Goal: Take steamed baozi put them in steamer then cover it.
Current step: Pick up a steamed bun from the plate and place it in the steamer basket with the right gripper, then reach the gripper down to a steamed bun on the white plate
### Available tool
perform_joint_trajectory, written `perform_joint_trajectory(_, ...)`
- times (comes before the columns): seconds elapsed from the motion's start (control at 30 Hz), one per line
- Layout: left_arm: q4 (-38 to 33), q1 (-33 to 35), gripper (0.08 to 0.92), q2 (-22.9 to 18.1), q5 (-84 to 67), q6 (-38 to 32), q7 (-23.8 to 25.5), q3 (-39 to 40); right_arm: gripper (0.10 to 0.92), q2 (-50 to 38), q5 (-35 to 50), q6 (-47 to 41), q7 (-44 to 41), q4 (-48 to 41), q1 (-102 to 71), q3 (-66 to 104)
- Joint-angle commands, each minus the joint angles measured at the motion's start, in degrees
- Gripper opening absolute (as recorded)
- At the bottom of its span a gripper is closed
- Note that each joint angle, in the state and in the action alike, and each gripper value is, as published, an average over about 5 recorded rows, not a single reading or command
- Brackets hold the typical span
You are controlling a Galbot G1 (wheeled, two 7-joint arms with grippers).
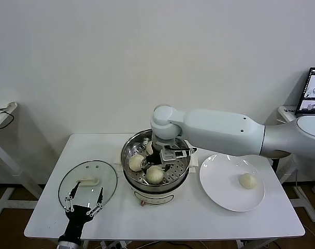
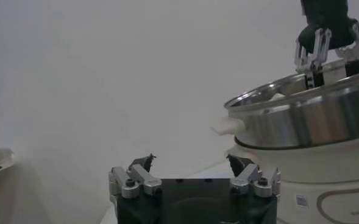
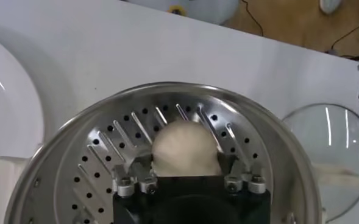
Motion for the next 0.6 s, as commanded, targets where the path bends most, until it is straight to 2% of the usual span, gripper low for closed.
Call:
perform_joint_trajectory(0.03, -0.2, 0.1, 0.823, 0.1, -0.1, 0.0, 0.1, -0.6, 0.821, -6.0, 6.4, -2.2, -1.6, 0.2, 2.0, 4.5)
perform_joint_trajectory(0.13, -0.6, 0.2, 0.823, 0.1, -0.2, 0.0, 0.2, -0.9, 0.822, -12.5, 11.7, -10.5, -4.6, 0.4, 3.0, 8.8)
perform_joint_trajectory(0.2, -0.9, 0.4, 0.823, 0.0, -0.2, 0.0, 0.2, -0.9, 0.823, -17.7, 16.3, -19.2, -6.2, -0.4, 3.0, 11.6)
perform_joint_trajectory(0.33, -1.2, 0.6, 0.823, 0.0, -0.1, 0.0, 0.3, -0.9, 0.823, -26.0, 22.5, -35.2, -9.8, -9.9, 3.5, 13.6)
perform_joint_trajectory(0.47, -1.1, 0.6, 0.823, 0.0, -0.1, 0.0, 0.3, -0.8, 0.823, -29.0, 21.3, -37.5, -13.1, -23.6, 0.8, 13.2)
perform_joint_trajectory(0.6, -1.1, 0.6, 0.823, -0.1, -0.1, 0.0, 0.3, -0.8, 0.823, -31.5, 19.7, -37.3, -12.3, -29.5, -6.7, 14.4)
